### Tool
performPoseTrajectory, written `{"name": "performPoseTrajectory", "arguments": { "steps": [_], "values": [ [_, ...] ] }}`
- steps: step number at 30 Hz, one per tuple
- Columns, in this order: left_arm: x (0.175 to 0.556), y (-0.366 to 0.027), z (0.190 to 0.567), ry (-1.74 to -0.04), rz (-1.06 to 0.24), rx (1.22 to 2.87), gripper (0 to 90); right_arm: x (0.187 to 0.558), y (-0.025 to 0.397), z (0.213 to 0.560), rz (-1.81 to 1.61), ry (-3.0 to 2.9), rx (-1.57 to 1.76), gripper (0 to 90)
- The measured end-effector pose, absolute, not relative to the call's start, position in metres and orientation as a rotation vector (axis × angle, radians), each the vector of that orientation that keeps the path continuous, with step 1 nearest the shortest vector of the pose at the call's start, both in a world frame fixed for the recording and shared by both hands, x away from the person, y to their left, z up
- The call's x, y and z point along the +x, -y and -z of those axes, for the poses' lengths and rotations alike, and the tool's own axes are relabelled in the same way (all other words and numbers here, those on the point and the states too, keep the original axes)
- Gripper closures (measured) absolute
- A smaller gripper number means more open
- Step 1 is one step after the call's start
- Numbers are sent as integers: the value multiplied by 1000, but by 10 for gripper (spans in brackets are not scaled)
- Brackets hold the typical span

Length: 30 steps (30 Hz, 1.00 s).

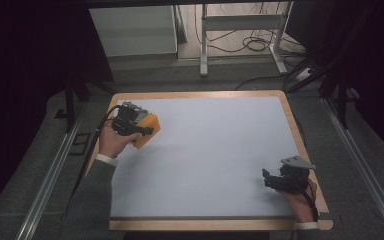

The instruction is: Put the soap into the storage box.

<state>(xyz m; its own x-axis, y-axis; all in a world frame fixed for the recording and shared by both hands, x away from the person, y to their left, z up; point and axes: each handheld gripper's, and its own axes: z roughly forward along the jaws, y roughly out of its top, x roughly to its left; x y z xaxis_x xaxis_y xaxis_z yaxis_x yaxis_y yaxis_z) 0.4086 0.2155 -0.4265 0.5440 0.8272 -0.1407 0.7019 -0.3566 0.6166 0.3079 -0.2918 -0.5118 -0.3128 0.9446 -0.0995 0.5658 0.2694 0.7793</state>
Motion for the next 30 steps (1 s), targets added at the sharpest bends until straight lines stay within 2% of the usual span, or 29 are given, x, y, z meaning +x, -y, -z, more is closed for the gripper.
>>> {"name": "performPoseTrajectory", "arguments": {
  "steps": [16, 30],
  "values": [
    [430, -219, 426, -1259, -229, 2148, 607, 308, 293, 512, -865, -1976, 1358, 61],
    [450, -231, 430, -1344, -272, 2107, 607, 308, 292, 511, -867, -1970, 1349, 61]
  ]
}}
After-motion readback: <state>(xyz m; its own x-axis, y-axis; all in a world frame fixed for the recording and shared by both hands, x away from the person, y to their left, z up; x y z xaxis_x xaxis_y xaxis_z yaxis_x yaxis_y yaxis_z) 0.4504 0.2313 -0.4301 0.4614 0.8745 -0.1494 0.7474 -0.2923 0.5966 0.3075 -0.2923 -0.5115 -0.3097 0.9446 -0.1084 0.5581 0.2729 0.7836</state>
